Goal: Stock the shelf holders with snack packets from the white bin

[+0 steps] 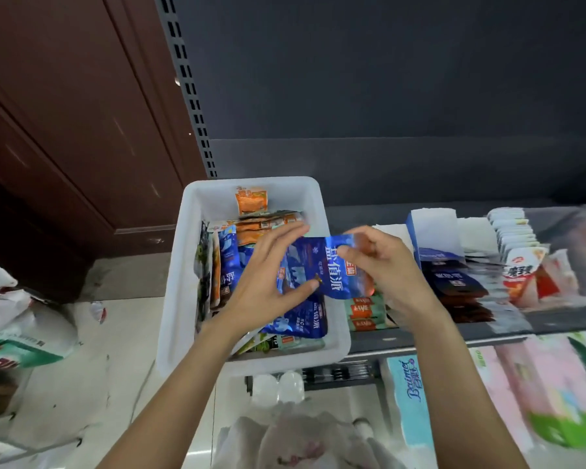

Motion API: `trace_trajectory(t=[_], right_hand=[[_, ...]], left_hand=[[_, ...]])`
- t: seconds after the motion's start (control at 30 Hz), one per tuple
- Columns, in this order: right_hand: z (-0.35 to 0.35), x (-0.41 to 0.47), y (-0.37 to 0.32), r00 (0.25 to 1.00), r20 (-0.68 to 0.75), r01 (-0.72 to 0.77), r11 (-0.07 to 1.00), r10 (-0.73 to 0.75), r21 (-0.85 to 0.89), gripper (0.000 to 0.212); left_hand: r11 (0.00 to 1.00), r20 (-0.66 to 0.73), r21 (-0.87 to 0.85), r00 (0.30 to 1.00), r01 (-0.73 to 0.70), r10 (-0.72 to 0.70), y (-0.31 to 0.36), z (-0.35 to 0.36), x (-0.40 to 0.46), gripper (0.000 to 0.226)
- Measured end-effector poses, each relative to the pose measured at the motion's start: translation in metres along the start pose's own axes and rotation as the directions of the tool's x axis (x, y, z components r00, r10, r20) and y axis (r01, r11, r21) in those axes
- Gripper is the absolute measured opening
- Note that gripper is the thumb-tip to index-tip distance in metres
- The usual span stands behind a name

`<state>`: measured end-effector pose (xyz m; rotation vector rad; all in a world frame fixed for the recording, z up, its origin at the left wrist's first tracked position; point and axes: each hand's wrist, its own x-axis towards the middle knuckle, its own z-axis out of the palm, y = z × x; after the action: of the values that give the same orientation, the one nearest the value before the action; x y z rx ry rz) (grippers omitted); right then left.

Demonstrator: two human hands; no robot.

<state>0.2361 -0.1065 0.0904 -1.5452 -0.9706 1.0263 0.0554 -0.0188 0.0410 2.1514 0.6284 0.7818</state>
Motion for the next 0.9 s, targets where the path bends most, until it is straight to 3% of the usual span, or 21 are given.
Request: trace_trajectory(t=[0.1, 0.23, 0.37, 0.5, 0.6, 0.73, 0.83, 0.9], right_hand=[[-0.018, -0.014, -0.004, 0.998, 0.059, 0.026, 1.000, -0.027, 0.012, 0.010], [-0.050, -0.024, 0.004, 0.997, -0.049, 0.067, 0.997, -0.065, 0.044, 0.013], [-0.095, -0.040, 0.016, 0.996, -0.084, 0.007, 1.000, -0.005, 0.020, 0.011], [-0.129, -0.052, 0.020, 0.978, -0.196, 0.069, 0.998, -0.069, -0.003, 0.011], [-0.150, -0.050, 0.015, 0.925, -0.351, 0.151, 0.988, -0.145, -0.011, 0.017], [-0.178, -0.044, 0.005, 0.859, -0.440, 0.259, 0.964, -0.261, -0.065, 0.015], [-0.198, -0.036, 0.014, 0.816, -0.466, 0.236, 0.933, -0.342, -0.272, 0.013], [-0.206, -0.028, 0.028, 0.823, -0.463, 0.152, 0.913, -0.330, -0.379, 0.006]], left_hand=[[0.999, 0.074, -0.023, 0.997, 0.030, -0.029, 0.017, 0.010, 0.014, 0.055], [0.959, 0.235, -0.166, 0.954, 0.229, -0.187, 0.033, 0.031, 0.034, 0.006], [0.855, 0.254, -0.335, 0.912, 0.395, -0.322, 0.049, 0.052, 0.047, 0.007], [0.829, 0.331, -0.356, 0.888, 0.432, -0.320, 0.070, 0.074, 0.063, 0.005], [0.918, 0.242, -0.283, 0.947, 0.277, -0.211, 0.089, 0.095, 0.081, 0.009], [0.989, -0.061, -0.148, 0.998, 0.004, -0.013, 0.104, 0.121, 0.114, 0.006], [0.945, -0.145, 0.274, 0.963, -0.180, 0.225, 0.095, 0.143, 0.139, 0.015], [0.872, -0.120, 0.454, 0.957, -0.184, 0.265, 0.082, 0.159, 0.148, 0.017]])
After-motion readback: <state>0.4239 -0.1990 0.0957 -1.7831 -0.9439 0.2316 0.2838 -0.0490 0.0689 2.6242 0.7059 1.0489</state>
